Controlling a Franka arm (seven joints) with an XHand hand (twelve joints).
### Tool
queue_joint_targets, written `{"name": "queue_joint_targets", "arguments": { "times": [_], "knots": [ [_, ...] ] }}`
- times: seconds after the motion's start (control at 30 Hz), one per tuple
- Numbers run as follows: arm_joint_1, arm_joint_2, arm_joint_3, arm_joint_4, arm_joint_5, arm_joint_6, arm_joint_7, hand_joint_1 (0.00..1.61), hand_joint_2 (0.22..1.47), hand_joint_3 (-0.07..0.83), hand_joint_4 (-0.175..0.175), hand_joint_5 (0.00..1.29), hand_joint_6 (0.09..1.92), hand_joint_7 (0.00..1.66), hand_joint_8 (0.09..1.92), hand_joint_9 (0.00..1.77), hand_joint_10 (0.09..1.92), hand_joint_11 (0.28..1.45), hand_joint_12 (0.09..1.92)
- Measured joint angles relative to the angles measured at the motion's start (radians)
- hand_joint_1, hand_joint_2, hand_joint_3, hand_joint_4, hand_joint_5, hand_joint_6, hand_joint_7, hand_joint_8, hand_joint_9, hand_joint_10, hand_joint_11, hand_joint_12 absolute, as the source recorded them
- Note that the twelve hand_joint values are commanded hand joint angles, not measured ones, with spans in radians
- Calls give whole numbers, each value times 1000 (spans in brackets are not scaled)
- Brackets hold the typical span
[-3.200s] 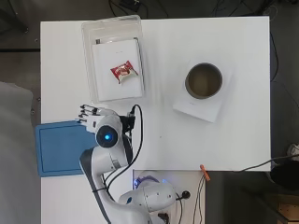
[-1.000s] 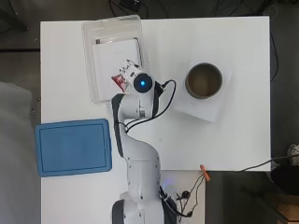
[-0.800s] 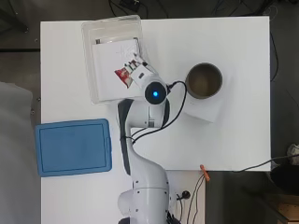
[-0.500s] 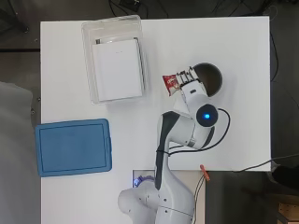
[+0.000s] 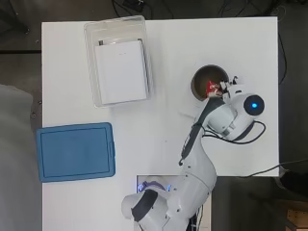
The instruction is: Teleoperate dual arm-hand system to remove items from a box
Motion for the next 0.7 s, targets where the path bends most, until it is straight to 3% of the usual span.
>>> {"name": "queue_joint_targets", "arguments": {
  "times": [0.1, 0.13, 0.17, 0.23, 0.27, 0.33, 0.53, 0.7],
  "knots": [
    [-3, 54, 65, 35, 8, 2, 13, 1355, 1125, 0, -110, 773, 1130, 973, 923, 1087, 1089, 579, 1130],
    [-6, 77, 83, 46, 9, 2, 19, 1359, 1122, -1, -112, 775, 1128, 979, 907, 1090, 1091, 583, 1123],
    [-12, 107, 98, 56, 7, 1, 27, 1301, 1140, 0, -87, 769, 1174, 986, 955, 1098, 973, 586, 1124],
    [-20, 156, 131, 59, 0, 15, 37, 661, 882, -23, -18, 269, 452, 380, 383, 496, 388, 441, 513],
    [-17, 160, 139, 57, -11, 24, 45, 408, 793, -18, -5, 136, 233, 219, 201, 342, 220, 419, 289],
    [-3, 140, 141, 75, -60, 6, 97, 153, 742, -4, 8, 67, 87, 186, 87, 301, 87, 419, 87],
    [35, -10, 93, 124, -248, -106, 272, 45, 732, 2, 18, 66, 87, 210, 87, 321, 87, 428, 87],
    [480, -144, -272, 148, -389, -168, 381, 39, 755, 10, 5, 64, 87, 208, 87, 320, 87, 436, 87]
  ]
}}
